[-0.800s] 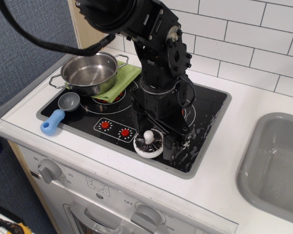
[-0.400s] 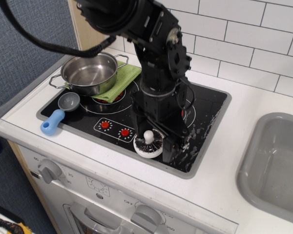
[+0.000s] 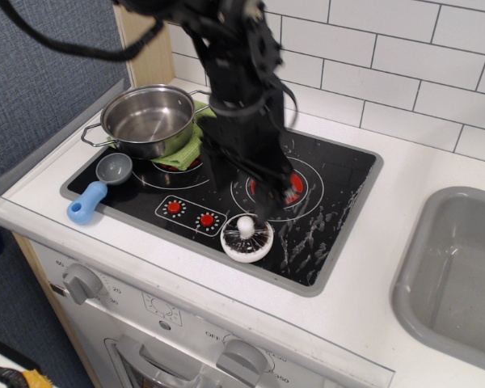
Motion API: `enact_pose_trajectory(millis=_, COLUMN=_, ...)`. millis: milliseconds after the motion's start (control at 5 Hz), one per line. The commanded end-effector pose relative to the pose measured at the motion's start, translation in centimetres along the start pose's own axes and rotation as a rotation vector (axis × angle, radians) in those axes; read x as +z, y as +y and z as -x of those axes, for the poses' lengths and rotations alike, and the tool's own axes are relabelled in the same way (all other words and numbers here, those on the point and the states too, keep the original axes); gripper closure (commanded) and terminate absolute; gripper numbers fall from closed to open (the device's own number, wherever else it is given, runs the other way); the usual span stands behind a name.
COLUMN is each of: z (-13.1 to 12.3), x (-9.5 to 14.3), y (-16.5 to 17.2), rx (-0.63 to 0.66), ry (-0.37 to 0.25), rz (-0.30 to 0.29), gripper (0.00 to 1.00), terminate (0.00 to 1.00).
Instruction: Move the silver pot between the blue spoon and the mushroom.
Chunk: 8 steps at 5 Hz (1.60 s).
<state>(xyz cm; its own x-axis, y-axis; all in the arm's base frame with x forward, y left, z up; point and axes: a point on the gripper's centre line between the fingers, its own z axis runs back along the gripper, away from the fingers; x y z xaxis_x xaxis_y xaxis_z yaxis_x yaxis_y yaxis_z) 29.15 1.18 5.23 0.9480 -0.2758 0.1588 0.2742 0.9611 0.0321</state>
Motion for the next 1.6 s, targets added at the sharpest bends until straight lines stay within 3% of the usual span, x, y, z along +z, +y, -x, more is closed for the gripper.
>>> enact_pose_trajectory(millis=0, z=-0.7, x=1.3, y=5.7, rx=0.069, ry=-0.018, rz=-0.067, gripper=0.0, terminate=0.0)
enact_pose_trajectory(millis=600, z=0.1, x=4.7, y=11.1, rx=0.118, ry=-0.144, rz=-0.074, gripper=0.0, terminate=0.0)
enact_pose_trajectory(millis=800, z=-0.2, x=4.2, y=11.5, rx=0.108, ry=-0.152, rz=-0.055, gripper=0.0, terminate=0.0)
enact_pose_trajectory(millis=1400, z=-1.1, x=0.1, y=12.0, rx=0.103, ry=-0.055, rz=-0.025, gripper=0.0, terminate=0.0)
